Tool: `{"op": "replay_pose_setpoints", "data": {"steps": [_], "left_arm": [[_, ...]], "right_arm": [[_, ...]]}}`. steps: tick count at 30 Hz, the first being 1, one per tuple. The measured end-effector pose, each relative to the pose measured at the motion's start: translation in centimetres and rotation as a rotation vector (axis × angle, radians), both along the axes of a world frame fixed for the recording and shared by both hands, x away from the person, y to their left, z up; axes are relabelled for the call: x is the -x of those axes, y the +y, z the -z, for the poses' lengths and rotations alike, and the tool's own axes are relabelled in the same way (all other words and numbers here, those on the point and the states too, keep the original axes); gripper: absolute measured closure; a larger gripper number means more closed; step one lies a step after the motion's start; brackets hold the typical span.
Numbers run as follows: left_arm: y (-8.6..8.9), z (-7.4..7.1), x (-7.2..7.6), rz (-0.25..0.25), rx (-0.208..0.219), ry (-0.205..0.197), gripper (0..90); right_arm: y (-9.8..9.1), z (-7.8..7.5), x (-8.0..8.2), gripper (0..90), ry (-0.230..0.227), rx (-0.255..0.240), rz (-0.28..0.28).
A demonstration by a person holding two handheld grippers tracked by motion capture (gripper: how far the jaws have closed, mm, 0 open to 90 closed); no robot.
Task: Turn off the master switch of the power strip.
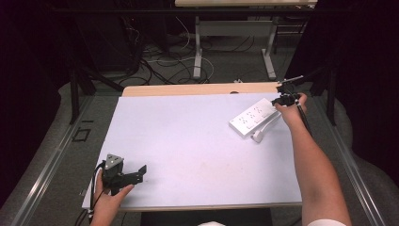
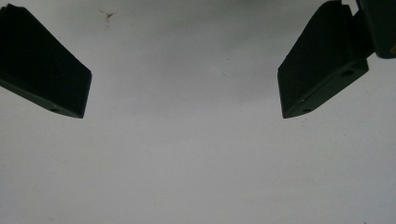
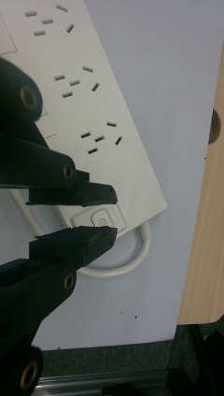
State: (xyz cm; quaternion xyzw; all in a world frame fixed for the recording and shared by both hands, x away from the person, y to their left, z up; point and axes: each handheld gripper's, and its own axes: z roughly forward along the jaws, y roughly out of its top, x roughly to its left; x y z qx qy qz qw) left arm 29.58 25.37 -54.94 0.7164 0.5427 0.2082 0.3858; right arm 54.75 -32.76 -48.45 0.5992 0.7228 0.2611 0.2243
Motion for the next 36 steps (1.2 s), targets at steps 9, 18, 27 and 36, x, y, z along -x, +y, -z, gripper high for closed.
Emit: {"op": "replay_pose_setpoints", "data": {"steps": [9,18,27,36], "left_arm": [[0.1,-0.1,0.1,-0.018,0.003,-0.001,3.0],[-0.1,0.0,0.1,-0.022,0.002,-0.004,3.1],[-0.3,0.1,0.2,-0.018,0.002,0.003,3.1],[-0.3,0.2,0.1,-0.019,0.000,0.005,3.1]], "right_arm": [[0.0,1.0,-0.9,90.0,0.016,0.013,-0.001],[0.0,2.1,-1.9,90.0,0.030,0.030,0.006],[-0.1,3.0,-2.5,90.0,0.035,0.041,0.024],[-0.1,3.3,-2.8,90.0,0.020,0.028,0.037]]}}
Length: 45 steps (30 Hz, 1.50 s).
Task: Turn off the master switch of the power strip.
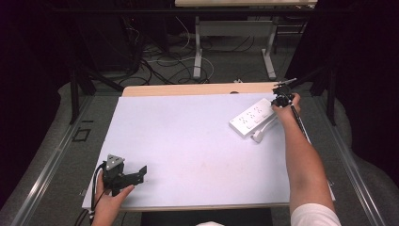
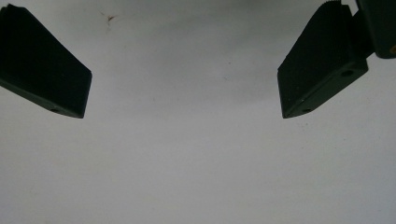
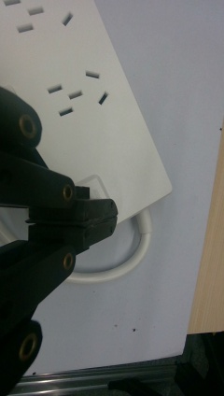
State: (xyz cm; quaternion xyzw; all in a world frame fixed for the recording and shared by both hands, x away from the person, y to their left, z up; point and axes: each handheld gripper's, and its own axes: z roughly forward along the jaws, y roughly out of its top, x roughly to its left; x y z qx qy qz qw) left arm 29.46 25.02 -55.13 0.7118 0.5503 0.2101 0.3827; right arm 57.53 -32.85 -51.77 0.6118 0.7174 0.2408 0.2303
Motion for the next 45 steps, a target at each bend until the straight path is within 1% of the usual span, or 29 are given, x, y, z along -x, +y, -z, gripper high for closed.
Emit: {"op": "replay_pose_setpoints", "data": {"steps": [2,4,5,6,7,10,12,14,16,17,21,22,24,26,27,28,29,30,31,34,35,36,37,38,39,40,41,42,45], "left_arm": [[-0.05,0.07,-0.03,-0.002,0.002,-0.003,3.1],[-0.02,0.00,0.00,0.006,-0.005,0.006,3.1],[-0.04,0.00,0.02,0.005,-0.005,0.005,3.1],[-0.04,0.00,0.03,0.005,-0.005,0.005,3.1],[-0.04,0.01,0.02,0.005,-0.004,0.004,3.1],[-0.04,0.01,0.04,0.003,-0.005,0.008,3.1],[-0.02,0.02,0.02,0.003,-0.005,0.004,3.1],[-0.04,0.10,0.01,-0.003,-0.002,-0.003,3.1],[0.00,0.11,0.02,-0.003,-0.004,-0.002,3.1],[0.07,0.05,0.04,0.001,-0.008,0.009,3.1],[0.04,0.22,-0.01,-0.003,-0.006,0.005,3.1],[0.08,0.15,0.01,0.001,-0.008,0.014,3.1],[0.09,0.16,-0.01,0.002,-0.010,0.013,3.1],[0.06,0.26,-0.06,-0.001,-0.008,0.009,3.1],[0.03,0.25,-0.06,0.000,-0.010,0.015,3.1],[-0.02,0.28,-0.08,0.003,-0.009,0.012,3.1],[-0.09,0.25,-0.09,0.002,-0.007,0.010,3.1],[-0.09,0.21,-0.12,0.006,-0.011,0.005,3.1],[-0.12,0.19,-0.11,0.006,-0.008,0.002,3.1],[-0.15,0.16,-0.13,0.008,-0.008,0.002,3.1],[-0.16,0.16,-0.13,0.011,-0.008,0.008,3.1],[-0.15,0.14,-0.14,0.015,-0.009,0.012,3.2],[-0.19,0.14,-0.15,0.013,-0.011,0.007,3.2],[-0.26,0.10,-0.14,0.014,-0.004,0.002,3.2],[-0.26,0.10,-0.14,0.014,-0.004,0.002,3.2],[-0.26,0.07,-0.13,0.014,-0.006,0.002,3.2],[-0.27,0.08,-0.12,0.012,-0.003,-0.002,3.2],[-0.22,0.00,-0.08,0.016,-0.005,0.006,3.2],[-0.18,-0.05,-0.05,0.017,-0.004,0.008,3.2]], "right_arm": [[0.07,0.02,-0.02,90.0,0.001,0.007,0.003],[0.07,0.04,-0.03,90.0,0.001,0.007,0.004],[-0.03,0.09,-0.06,90.0,0.002,-0.003,0.007],[-0.03,0.09,-0.06,90.0,0.002,-0.003,0.007],[-0.15,0.12,-0.08,90.0,0.009,0.007,0.010],[-0.32,0.16,-0.06,90.0,0.018,0.004,0.001],[-0.25,0.17,-0.04,90.0,0.016,0.007,0.004],[-0.17,0.29,-0.09,90.0,0.008,0.020,-0.009],[-0.17,0.32,-0.12,90.0,0.011,0.013,-0.009],[-0.17,0.32,-0.12,90.0,0.011,0.013,-0.009],[-0.18,0.42,-0.19,90.0,0.006,0.020,-0.012],[-0.18,0.42,-0.19,90.0,0.006,0.020,-0.012],[-0.21,0.43,-0.19,90.0,0.005,0.008,-0.005],[-0.26,0.34,-0.14,90.0,0.007,0.008,-0.004],[-0.22,0.26,-0.17,90.0,0.001,0.010,-0.003],[-0.25,0.05,-0.11,88.9,0.007,0.011,0.000],[-0.24,0.02,-0.10,84.2,0.004,0.003,0.007],[-0.31,-0.05,-0.08,82.1,0.006,-0.004,0.007],[-0.31,-0.05,-0.08,82.1,0.006,-0.004,0.007],[-0.26,-0.10,0.04,78.5,0.008,-0.004,0.012],[-0.10,-0.15,0.14,76.5,0.012,-0.004,0.006],[-0.10,-0.15,0.14,76.5,0.012,-0.004,0.006],[0.10,-0.22,0.21,73.8,0.017,-0.001,0.005],[0.16,-0.24,0.25,72.1,0.014,0.004,0.008],[0.16,-0.24,0.25,72.1,0.014,0.004,0.008],[0.18,-0.31,0.30,69.3,0.020,0.011,-0.007],[0.18,-0.31,0.30,69.3,0.020,0.011,-0.007],[0.38,-0.40,0.40,65.9,0.026,0.003,0.004],[0.42,-0.46,0.43,62.6,0.020,0.006,-0.005]]}}
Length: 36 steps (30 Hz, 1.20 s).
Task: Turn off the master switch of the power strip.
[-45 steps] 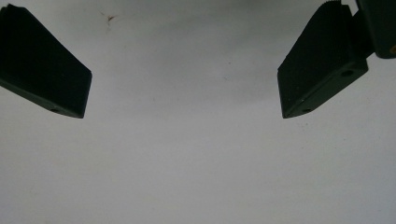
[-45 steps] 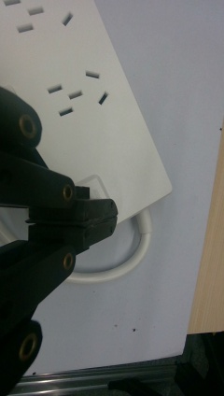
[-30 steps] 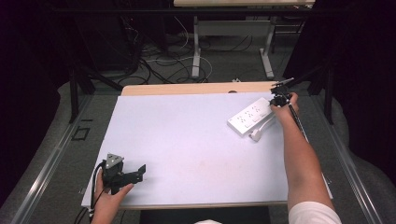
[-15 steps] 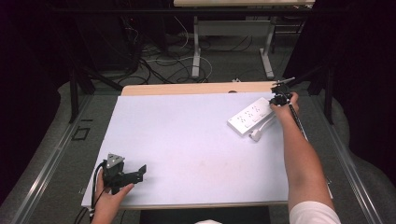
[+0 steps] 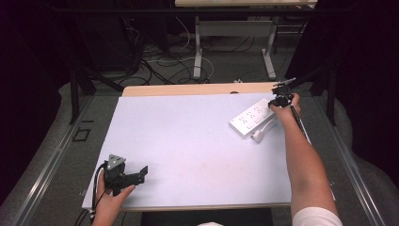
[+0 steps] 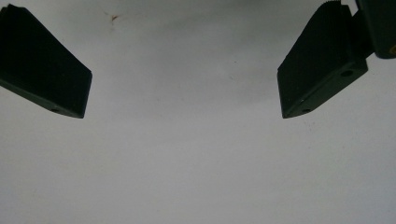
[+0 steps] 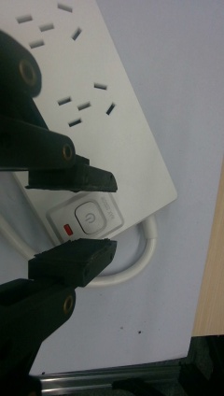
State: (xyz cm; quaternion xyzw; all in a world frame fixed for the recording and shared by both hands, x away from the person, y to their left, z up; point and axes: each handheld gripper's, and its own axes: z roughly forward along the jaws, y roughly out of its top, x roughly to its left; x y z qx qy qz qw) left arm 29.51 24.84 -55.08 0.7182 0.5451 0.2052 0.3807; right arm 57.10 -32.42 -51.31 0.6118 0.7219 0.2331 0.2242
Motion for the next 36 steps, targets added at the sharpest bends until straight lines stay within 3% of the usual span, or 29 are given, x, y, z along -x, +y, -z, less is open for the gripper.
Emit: {"op": "replay_pose_setpoints", "data": {"steps": [7,24,36], "left_arm": [[0.0,0.0,0.0,0.004,0.003,-0.002,3.2],[-0.1,-0.1,-0.2,0.034,-0.002,-0.003,3.5],[-0.3,-0.3,-0.1,0.065,0.009,-0.011,3.7]], "right_arm": [[0.0,-0.3,0.2,51.4,-0.010,-0.013,-0.006],[0.4,-1.4,1.1,38.0,-0.015,0.008,-0.021],[1.2,-1.7,2.1,25.0,0.030,0.001,-0.007]]}}
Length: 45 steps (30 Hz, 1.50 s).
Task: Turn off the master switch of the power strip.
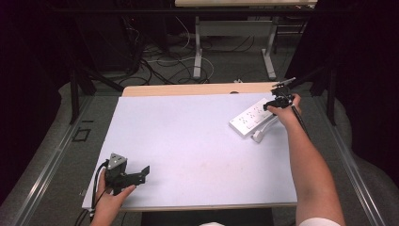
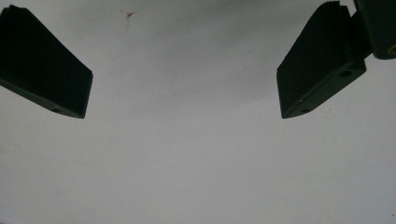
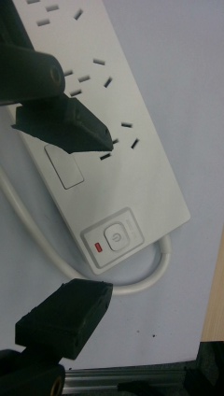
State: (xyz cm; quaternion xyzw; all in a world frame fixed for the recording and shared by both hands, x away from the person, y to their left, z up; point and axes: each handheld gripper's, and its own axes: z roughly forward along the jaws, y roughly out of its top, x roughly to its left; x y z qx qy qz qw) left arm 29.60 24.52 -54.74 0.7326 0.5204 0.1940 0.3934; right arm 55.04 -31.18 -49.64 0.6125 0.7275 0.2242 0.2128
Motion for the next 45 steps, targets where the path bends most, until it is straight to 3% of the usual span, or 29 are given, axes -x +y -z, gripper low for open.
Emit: {"op": "replay_pose_setpoints", "data": {"steps": [4,12,19,23,45], "left_arm": [[-0.1,-0.1,0.1,0.008,-0.001,-0.006,3.7],[-0.2,0.0,0.0,0.015,-0.006,-0.001,3.7],[-0.2,0.0,0.0,0.012,-0.009,0.001,3.7],[-0.3,0.0,0.0,0.009,-0.009,0.001,3.6],[-0.4,0.0,0.0,0.020,-0.012,0.001,3.7]], "right_arm": [[0.4,-0.2,0.4,16.2,-0.001,0.000,0.001],[0.7,-1.0,1.2,13.7,-0.016,0.010,0.003],[0.9,-1.4,2.1,7.2,-0.004,0.019,-0.010],[1.2,-1.7,2.5,0.5,-0.001,-0.002,-0.018],[1.8,-4.9,6.7,0.0,-0.038,-0.042,-0.106]]}}
